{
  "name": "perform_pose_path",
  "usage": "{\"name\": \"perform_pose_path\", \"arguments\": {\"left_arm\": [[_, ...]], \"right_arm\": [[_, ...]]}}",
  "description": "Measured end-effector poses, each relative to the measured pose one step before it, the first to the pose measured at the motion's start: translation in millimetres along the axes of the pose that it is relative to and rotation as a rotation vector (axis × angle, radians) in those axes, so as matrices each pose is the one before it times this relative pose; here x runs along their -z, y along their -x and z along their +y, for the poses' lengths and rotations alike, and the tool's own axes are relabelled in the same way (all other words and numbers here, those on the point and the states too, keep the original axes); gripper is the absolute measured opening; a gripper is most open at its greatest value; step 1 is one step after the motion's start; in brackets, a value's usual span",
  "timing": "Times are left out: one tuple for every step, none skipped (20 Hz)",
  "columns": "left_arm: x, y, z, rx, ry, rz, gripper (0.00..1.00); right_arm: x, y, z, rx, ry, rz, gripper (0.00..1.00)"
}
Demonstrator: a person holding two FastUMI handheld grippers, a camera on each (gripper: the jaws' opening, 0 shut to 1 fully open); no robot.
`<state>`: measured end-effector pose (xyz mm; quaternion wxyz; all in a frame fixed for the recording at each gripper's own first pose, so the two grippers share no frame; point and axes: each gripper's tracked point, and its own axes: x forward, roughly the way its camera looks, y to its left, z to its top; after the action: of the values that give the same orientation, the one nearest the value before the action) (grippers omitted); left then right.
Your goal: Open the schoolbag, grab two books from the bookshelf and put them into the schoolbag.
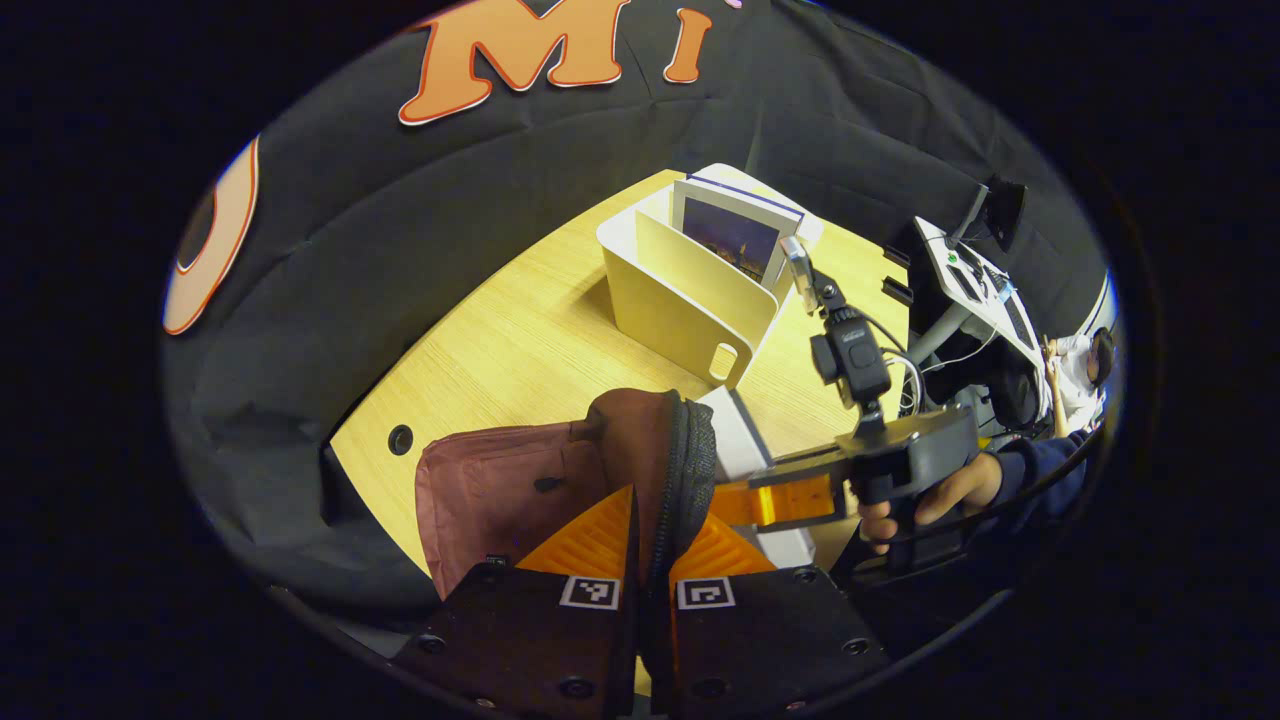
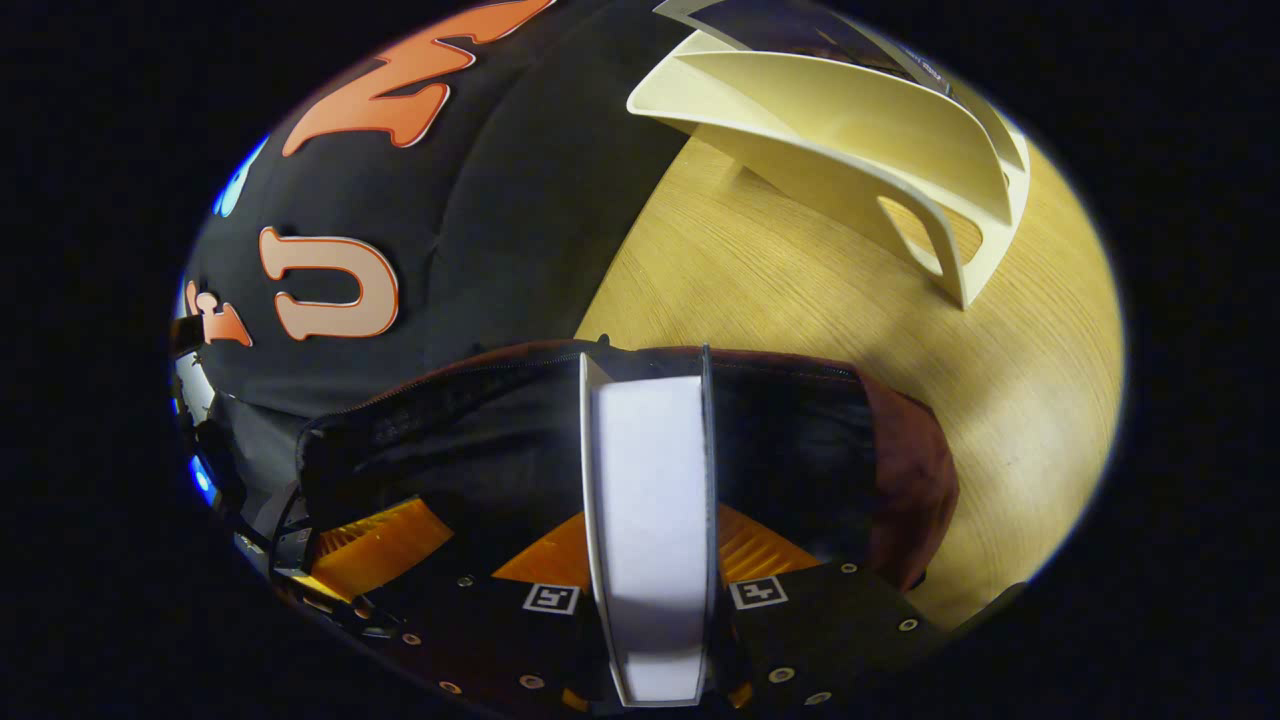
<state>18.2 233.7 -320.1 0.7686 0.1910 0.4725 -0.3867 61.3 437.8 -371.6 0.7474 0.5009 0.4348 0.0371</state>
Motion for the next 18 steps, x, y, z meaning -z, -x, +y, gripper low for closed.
{"name": "perform_pose_path", "arguments": {"left_arm": [[1.04,-1.77,-2.90,0.00661,0.00525,-0.00269,0.07],[1.79,-0.41,-2.54,0.00690,0.00277,-0.00319,0.07],[0.38,-1.72,-4.36,0.01140,0.00187,-0.00327,0.07],[1.65,-2.08,-1.69,-0.00032,0.00595,-0.00073,0.07],[0.81,-0.44,-1.41,-0.00419,-0.00112,-0.00008,0.07],[1.83,-3.85,0.98,-0.00413,0.00183,0.00528,0.07],[1.57,-1.01,0.94,-0.00792,0.00267,0.00543,0.07],[0.42,0.44,1.27,0.00097,0.01132,0.00328,0.07],[-1.79,-0.22,0.82,0.00043,0.01026,-0.00433,0.07],[-1.36,1.79,2.91,-0.00228,0.01173,-0.00341,0.07],[-1.80,1.44,3.47,-0.00401,0.01428,-0.00570,0.07],[-2.21,-1.81,5.26,-0.00851,0.01115,-0.00596,0.07],[-1.90,1.50,2.04,-0.00462,0.01077,-0.00285,0.07],[-0.19,1.90,1.07,-0.00075,0.01319,-0.00199,0.07],[-0.45,-0.26,-0.59,0.00009,0.00805,0.00021,0.07],[-1.43,-1.25,1.20,-0.00464,0.00512,-0.00203,0.07],[-0.99,-0.80,-0.83,-0.00109,0.00652,-0.00205,0.07],[-0.94,-2.24,-0.12,0.00038,0.00828,-0.00088,0.07]], "right_arm": [[4.33,-7.78,-0.91,0.00591,-0.00413,-0.00330,0.40],[1.80,-8.91,0.57,0.00404,-0.00556,-0.00846,0.40],[2.48,-7.46,1.18,-0.00444,-0.00847,-0.00380,0.40],[0.67,-5.97,1.19,-0.01101,-0.01818,-0.00606,0.40],[0.75,-6.87,1.24,-0.01288,-0.00230,-0.00054,0.40],[2.01,-4.13,0.15,-0.01285,-0.00267,0.00162,0.40],[1.61,-4.99,-4.11,0.00684,-0.00235,0.01096,0.40],[2.95,-1.86,-0.52,0.00626,-0.00331,0.00856,0.40],[-2.91,0.98,-1.86,0.00799,0.00645,-0.00810,0.41],[-3.25,6.58,1.34,-0.00350,0.00621,-0.00897,0.53],[-3.87,3.04,-1.23,0.01144,0.00945,-0.00340,0.42],[1.17,7.77,-3.61,0.01198,0.01835,0.01651,0.42],[2.42,5.67,-2.11,0.00471,0.01354,0.03428,0.52],[5.24,7.11,-1.71,0.00402,0.02466,0.03742,0.61],[0.46,9.70,-10.43,0.03758,0.03432,0.02122,0.68],[1.95,9.56,-10.30,0.03467,0.03614,0.01100,0.93],[-1.80,11.76,-10.32,0.02939,0.03612,0.00240,0.97],[2.51,12.87,-8.70,0.02563,0.03357,0.00778,0.97]]}}
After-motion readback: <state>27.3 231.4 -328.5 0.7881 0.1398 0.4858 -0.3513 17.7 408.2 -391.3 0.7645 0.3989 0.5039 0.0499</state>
